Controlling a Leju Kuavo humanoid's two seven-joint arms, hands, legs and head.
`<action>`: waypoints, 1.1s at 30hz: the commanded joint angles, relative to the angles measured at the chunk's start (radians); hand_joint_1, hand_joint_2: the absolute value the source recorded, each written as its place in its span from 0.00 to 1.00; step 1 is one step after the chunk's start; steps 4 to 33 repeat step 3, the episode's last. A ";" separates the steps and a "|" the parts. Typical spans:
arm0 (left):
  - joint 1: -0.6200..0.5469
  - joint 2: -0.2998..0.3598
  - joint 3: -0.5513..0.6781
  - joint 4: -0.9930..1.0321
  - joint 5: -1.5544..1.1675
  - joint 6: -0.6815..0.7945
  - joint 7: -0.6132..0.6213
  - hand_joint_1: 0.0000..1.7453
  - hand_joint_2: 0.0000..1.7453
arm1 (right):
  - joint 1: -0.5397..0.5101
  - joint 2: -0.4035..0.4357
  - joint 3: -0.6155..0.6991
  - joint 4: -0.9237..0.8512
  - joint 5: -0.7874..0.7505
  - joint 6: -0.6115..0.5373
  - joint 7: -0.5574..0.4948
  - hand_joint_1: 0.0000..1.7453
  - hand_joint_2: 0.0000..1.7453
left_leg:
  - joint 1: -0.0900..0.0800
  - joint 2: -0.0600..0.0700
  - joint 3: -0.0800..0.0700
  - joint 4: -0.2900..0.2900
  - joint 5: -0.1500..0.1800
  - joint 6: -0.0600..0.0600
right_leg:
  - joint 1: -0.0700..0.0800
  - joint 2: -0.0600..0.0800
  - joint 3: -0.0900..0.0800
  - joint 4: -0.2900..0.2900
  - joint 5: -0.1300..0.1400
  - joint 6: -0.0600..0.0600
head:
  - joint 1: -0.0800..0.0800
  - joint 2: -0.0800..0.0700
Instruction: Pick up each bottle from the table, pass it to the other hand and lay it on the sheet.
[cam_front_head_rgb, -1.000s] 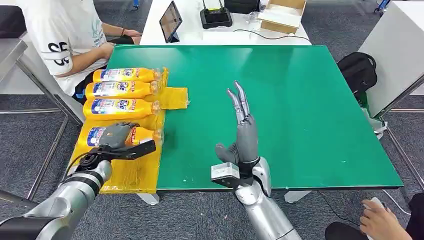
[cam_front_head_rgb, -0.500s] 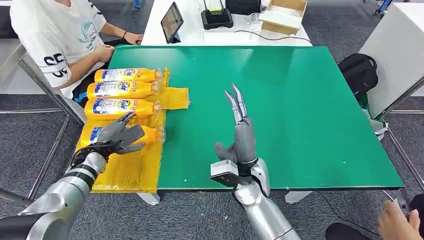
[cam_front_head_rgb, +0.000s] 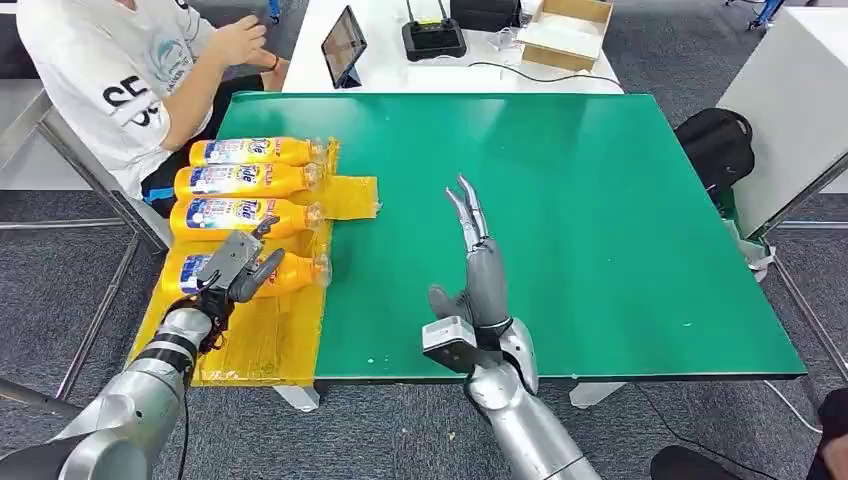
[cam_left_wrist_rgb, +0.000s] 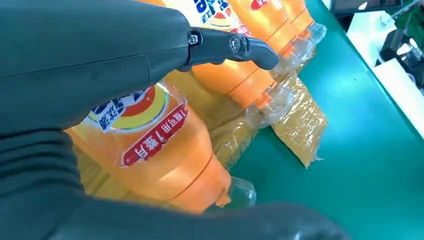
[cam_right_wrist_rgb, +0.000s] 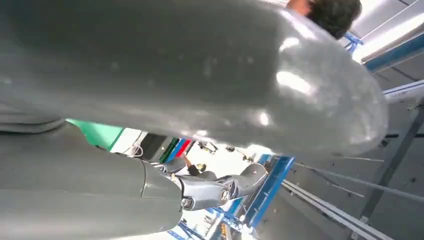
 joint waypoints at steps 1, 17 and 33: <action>0.021 -0.049 0.112 -0.034 0.108 0.086 -0.047 0.00 0.00 | -0.016 -0.001 -0.024 0.054 -0.003 0.000 -0.001 0.00 0.00 | 0.000 0.001 0.001 -0.001 0.000 0.001 | 0.000 0.000 0.001 -0.001 0.000 -0.001 | 0.000 0.000; 0.075 -0.114 0.118 -0.209 0.197 0.389 -0.069 0.00 1.00 | 0.021 0.006 -0.025 0.025 0.021 -0.011 0.011 0.00 0.00 | 0.000 0.000 0.001 -0.001 0.000 0.001 | 0.000 -0.001 0.002 -0.001 0.000 -0.002 | 0.000 0.000; 0.075 -0.114 0.118 -0.209 0.197 0.389 -0.069 0.00 1.00 | 0.021 0.006 -0.025 0.025 0.021 -0.011 0.011 0.00 0.00 | 0.000 0.000 0.001 -0.001 0.000 0.001 | 0.000 -0.001 0.002 -0.001 0.000 -0.002 | 0.000 0.000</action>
